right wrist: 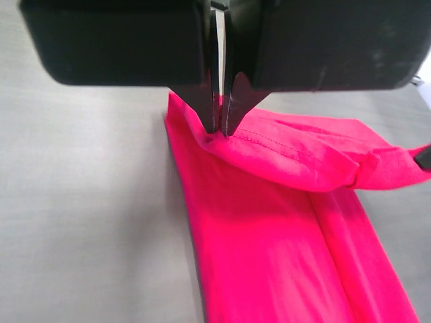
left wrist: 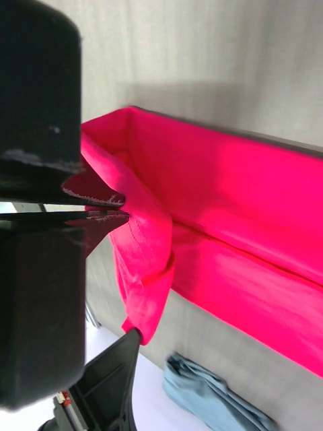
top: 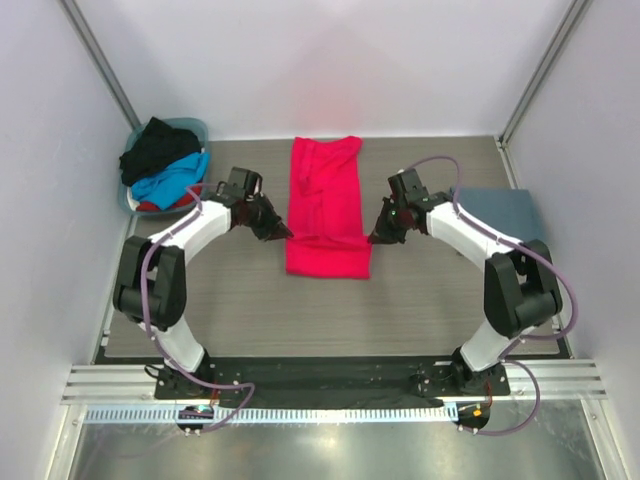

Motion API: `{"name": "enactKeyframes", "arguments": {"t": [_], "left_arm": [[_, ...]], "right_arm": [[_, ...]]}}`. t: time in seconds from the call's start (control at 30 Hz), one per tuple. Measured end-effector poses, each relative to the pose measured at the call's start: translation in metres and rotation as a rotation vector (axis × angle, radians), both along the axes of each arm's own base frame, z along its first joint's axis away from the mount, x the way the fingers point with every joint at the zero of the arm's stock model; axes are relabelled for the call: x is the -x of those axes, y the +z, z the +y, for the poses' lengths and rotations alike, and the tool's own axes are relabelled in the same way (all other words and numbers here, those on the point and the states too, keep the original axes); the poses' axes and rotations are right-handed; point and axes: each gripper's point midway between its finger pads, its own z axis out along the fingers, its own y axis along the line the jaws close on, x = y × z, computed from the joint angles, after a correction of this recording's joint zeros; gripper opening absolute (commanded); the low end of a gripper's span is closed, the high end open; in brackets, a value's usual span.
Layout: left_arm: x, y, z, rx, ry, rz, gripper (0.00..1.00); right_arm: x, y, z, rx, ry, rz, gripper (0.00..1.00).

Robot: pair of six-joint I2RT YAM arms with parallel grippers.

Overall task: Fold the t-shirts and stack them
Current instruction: Fold the tshirt

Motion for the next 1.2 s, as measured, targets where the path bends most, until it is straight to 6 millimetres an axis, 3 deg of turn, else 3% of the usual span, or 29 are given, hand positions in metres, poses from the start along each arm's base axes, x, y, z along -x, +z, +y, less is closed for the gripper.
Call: {"name": "enactKeyframes", "arguments": {"t": [0.2,0.37,0.6,0.93,0.97,1.0,1.03,1.07,1.1,1.2], "left_arm": [[-0.041,0.012,0.005,0.008,0.017,-0.042,0.00],[-0.063,0.011,0.002,0.008,0.014,-0.057,0.00],[-0.083,-0.004,0.001,-0.013,-0.007,-0.051,0.00],[-0.111,0.003,0.009,-0.006,0.010,-0.080,0.01],[-0.115,0.003,0.008,0.000,0.009,-0.081,0.19],[-0.119,0.002,0.008,0.003,0.005,-0.085,0.38],[-0.123,0.000,0.008,0.006,0.001,-0.086,0.56],[-0.128,-0.002,0.008,0.011,-0.002,-0.086,0.95],[-0.134,-0.004,0.008,0.015,-0.006,-0.092,1.00],[-0.136,-0.008,0.011,0.005,0.002,-0.091,1.00]], "right_arm": [[-0.046,0.006,0.001,-0.021,0.004,-0.028,0.01],[-0.072,0.001,0.008,-0.032,0.022,-0.031,0.01],[-0.094,-0.008,0.010,-0.038,0.027,-0.022,0.01],[-0.123,-0.005,0.009,-0.052,0.026,-0.047,0.02],[-0.126,-0.007,0.009,-0.052,0.026,-0.046,0.04],[-0.130,-0.010,0.009,-0.051,0.025,-0.043,0.30],[-0.135,-0.011,0.009,-0.051,0.023,-0.045,0.43],[-0.140,-0.014,0.009,-0.050,0.021,-0.047,0.53],[-0.144,-0.015,0.008,-0.047,0.018,-0.050,0.64],[-0.148,-0.018,0.001,-0.028,0.009,-0.061,0.66]]}}
